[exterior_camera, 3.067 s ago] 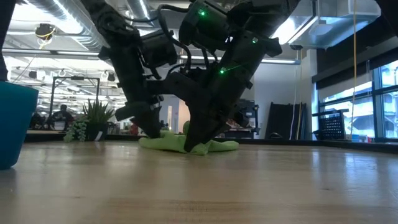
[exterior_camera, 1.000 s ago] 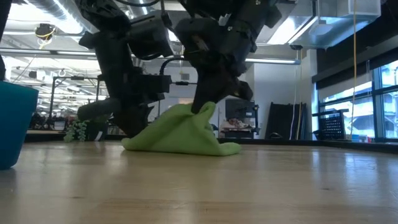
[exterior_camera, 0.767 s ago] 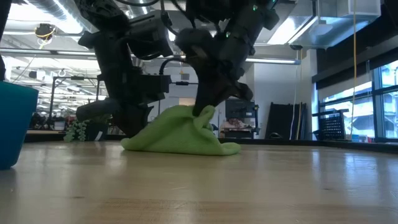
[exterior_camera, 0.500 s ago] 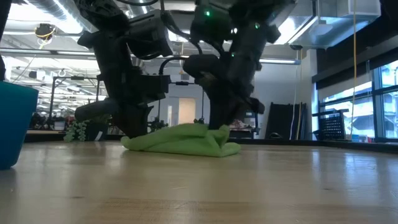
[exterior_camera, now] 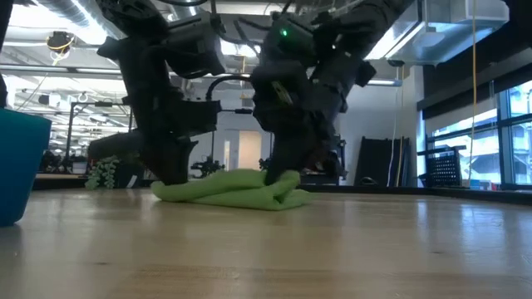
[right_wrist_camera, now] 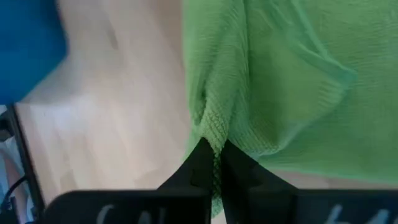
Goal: Fold microfiber towels
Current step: Fold the green microfiber cloth
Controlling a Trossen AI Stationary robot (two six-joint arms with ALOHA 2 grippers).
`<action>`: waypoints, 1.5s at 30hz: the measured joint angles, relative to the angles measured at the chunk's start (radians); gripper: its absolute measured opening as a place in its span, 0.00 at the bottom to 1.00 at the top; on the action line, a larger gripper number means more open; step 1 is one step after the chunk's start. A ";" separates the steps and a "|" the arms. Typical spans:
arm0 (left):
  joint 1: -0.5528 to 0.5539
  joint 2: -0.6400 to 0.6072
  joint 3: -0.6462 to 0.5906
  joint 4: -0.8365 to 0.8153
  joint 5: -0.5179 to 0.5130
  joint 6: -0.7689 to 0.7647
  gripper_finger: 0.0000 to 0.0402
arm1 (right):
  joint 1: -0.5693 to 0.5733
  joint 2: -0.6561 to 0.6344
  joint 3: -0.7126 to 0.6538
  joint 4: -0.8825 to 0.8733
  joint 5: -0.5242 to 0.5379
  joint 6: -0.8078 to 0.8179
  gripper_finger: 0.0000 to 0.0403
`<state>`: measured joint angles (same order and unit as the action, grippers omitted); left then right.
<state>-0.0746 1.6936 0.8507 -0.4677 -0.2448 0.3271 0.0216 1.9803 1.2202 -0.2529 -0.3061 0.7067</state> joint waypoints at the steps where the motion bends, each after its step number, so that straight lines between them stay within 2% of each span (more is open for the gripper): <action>1: 0.000 -0.008 -0.001 -0.010 0.006 0.001 0.00 | 0.001 -0.002 0.009 -0.001 0.000 -0.011 0.03; 10: -0.015 0.001 -0.001 -0.025 0.028 0.002 0.00 | 0.016 -0.012 0.067 -0.006 0.048 -0.031 0.03; 15: -0.037 0.001 -0.001 -0.039 0.025 0.023 0.00 | 0.016 -0.013 0.069 0.001 0.137 -0.005 0.03; 21: -0.043 0.001 0.000 -0.044 0.024 0.049 0.00 | -0.001 -0.009 0.069 0.003 0.155 0.018 0.03; 35: -0.043 0.001 0.001 -0.053 0.028 0.051 0.00 | -0.040 -0.001 -0.020 0.002 0.068 0.075 0.03; 45: -0.045 -0.056 0.013 -0.106 0.053 0.018 0.00 | -0.041 0.002 -0.063 0.059 0.073 0.050 0.03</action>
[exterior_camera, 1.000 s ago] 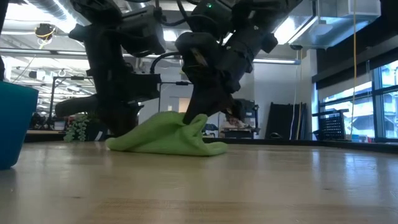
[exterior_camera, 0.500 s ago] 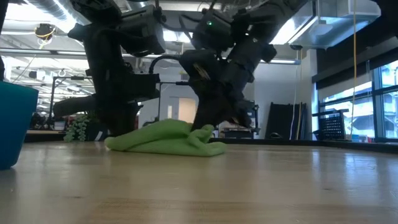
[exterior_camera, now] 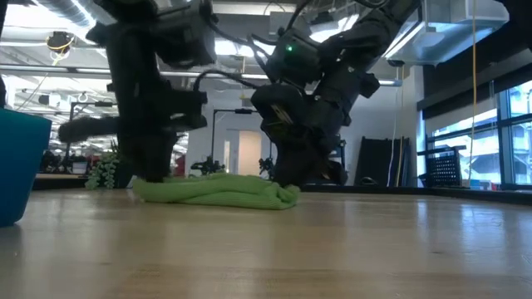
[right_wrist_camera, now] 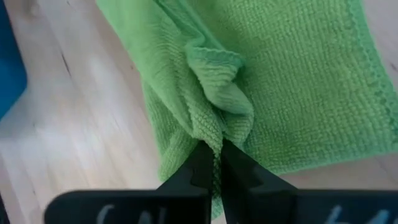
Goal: Fold microfiber towels
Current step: Fold the green microfiber cloth
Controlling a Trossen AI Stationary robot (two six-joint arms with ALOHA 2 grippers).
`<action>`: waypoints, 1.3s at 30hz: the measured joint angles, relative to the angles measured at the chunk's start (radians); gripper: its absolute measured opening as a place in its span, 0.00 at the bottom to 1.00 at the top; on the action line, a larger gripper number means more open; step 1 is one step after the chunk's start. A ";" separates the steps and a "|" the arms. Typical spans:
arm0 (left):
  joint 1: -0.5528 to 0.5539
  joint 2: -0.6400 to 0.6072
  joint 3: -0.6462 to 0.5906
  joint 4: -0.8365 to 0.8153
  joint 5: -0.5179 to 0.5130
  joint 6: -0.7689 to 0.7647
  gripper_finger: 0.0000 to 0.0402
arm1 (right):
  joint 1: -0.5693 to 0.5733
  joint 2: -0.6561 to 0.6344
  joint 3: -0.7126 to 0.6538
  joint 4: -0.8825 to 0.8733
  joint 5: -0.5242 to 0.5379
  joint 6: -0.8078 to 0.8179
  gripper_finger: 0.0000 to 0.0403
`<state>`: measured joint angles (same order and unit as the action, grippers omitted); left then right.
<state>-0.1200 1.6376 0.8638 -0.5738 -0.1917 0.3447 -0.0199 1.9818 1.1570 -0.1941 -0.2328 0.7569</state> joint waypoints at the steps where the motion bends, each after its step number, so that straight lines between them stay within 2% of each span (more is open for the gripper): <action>1: 0.000 -0.015 0.006 -0.013 0.001 -0.014 0.00 | 0.000 0.001 -0.001 -0.003 0.000 -0.003 0.03; 10: 0.042 -0.065 0.020 -0.013 -0.024 -0.142 0.00 | 0.000 0.001 -0.002 -0.011 0.001 -0.055 0.03; 16: 0.053 -0.080 0.022 -0.026 -0.018 -0.157 0.00 | 0.000 0.002 -0.002 -0.010 0.004 -0.062 0.03; 22: 0.064 -0.070 0.024 -0.067 0.199 -0.153 0.00 | 0.000 0.002 -0.002 -0.009 -0.005 -0.062 0.03; 28: 0.051 -0.090 0.025 -0.059 0.251 -0.134 0.00 | 0.000 0.003 -0.002 -0.006 -0.035 -0.062 0.03; 35: 0.067 -0.113 0.024 -0.038 0.062 -0.181 0.00 | 0.000 0.003 -0.003 -0.009 -0.035 -0.059 0.03; 39: 0.078 -0.113 0.024 -0.007 0.018 -0.183 0.00 | 0.000 0.003 -0.003 -0.010 -0.033 -0.059 0.03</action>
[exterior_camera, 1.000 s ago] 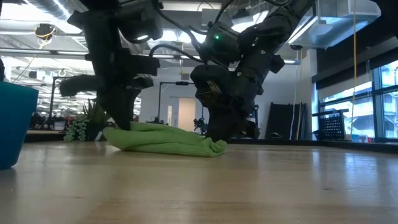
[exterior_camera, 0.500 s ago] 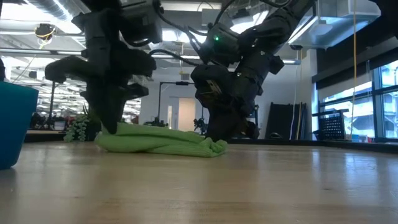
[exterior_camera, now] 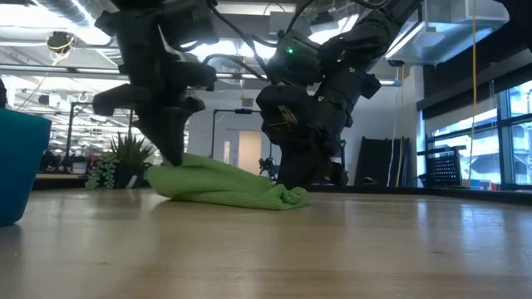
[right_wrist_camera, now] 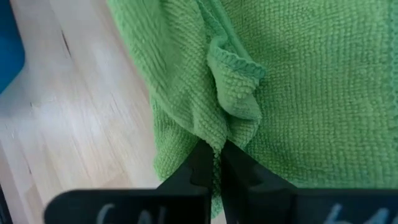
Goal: Fold microfiber towels
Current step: Fold the green microfiber cloth
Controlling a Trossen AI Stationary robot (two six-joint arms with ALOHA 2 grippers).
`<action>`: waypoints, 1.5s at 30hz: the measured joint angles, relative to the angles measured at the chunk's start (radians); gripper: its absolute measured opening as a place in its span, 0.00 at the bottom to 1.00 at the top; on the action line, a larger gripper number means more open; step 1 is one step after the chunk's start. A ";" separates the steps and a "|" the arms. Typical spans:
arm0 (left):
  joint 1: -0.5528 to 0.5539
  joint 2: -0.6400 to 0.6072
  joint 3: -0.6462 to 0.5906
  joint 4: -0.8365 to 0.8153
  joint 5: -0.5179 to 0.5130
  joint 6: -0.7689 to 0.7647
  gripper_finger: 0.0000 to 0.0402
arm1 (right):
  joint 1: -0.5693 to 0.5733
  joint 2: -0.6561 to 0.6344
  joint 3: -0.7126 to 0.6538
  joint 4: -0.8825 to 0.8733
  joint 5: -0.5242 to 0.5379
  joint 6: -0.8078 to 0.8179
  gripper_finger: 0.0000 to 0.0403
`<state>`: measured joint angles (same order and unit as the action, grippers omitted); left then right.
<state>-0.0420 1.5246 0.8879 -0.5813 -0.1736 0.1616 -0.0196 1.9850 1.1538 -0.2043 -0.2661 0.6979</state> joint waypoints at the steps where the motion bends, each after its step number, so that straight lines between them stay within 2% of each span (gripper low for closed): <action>1: 0.004 0.000 0.000 0.011 -0.001 0.001 0.00 | 0.000 0.000 0.000 0.000 0.001 0.000 0.03; 14: 0.085 0.090 -0.034 0.122 0.001 0.028 0.00 | 0.000 0.000 0.000 -0.002 0.000 -0.001 0.03; 23: 0.102 0.112 -0.083 0.143 0.014 0.031 0.00 | 0.006 -0.004 0.042 -0.002 -0.063 -0.037 0.03; 30: 0.069 0.111 -0.107 0.132 0.001 0.031 0.00 | 0.005 -0.005 0.077 0.013 -0.129 -0.069 0.03; 36: 0.021 0.112 -0.109 0.102 -0.010 0.032 0.00 | 0.003 -0.005 0.076 0.013 -0.055 -0.009 0.03; 45: -0.010 0.112 -0.109 0.081 -0.017 0.071 0.00 | -0.006 -0.006 0.076 0.017 -0.020 0.005 0.03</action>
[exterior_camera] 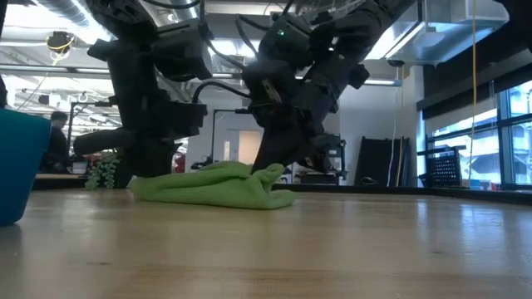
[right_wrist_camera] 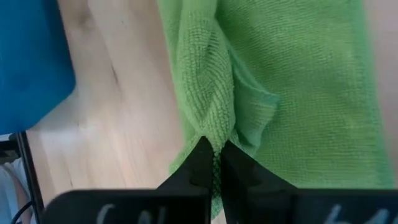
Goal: Fold microfiber towels
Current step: Fold the green microfiber cloth
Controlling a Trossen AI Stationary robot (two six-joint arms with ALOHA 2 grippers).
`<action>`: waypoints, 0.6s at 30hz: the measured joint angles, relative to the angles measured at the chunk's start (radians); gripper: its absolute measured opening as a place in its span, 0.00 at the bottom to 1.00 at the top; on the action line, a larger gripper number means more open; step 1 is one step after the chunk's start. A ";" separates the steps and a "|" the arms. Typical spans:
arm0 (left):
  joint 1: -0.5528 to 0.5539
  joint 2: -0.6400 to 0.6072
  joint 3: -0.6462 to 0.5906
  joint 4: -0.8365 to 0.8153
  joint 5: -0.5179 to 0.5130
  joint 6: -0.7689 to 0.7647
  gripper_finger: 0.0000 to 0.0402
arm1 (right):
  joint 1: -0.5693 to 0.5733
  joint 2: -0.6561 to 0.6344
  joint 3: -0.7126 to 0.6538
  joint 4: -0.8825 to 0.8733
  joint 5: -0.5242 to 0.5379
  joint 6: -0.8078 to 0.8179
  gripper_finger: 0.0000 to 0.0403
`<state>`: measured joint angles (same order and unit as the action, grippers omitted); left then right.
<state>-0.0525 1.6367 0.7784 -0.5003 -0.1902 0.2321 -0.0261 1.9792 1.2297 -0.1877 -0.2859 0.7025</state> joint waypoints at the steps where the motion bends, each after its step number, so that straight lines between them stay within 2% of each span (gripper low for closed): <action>1: 0.000 0.000 0.000 0.000 0.000 0.005 0.00 | -0.005 0.000 0.000 -0.004 0.000 0.000 0.03; 10: -0.002 0.001 0.003 -0.007 -0.016 0.007 0.00 | -0.038 0.023 -0.027 -0.026 0.005 0.023 0.03; 18: -0.007 -0.096 0.021 -0.040 -0.031 0.012 0.00 | -0.034 0.023 -0.026 -0.044 0.008 0.021 0.03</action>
<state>-0.0593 1.5411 0.7996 -0.5405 -0.2211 0.2445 -0.0597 2.0018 1.2034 -0.2320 -0.2783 0.7238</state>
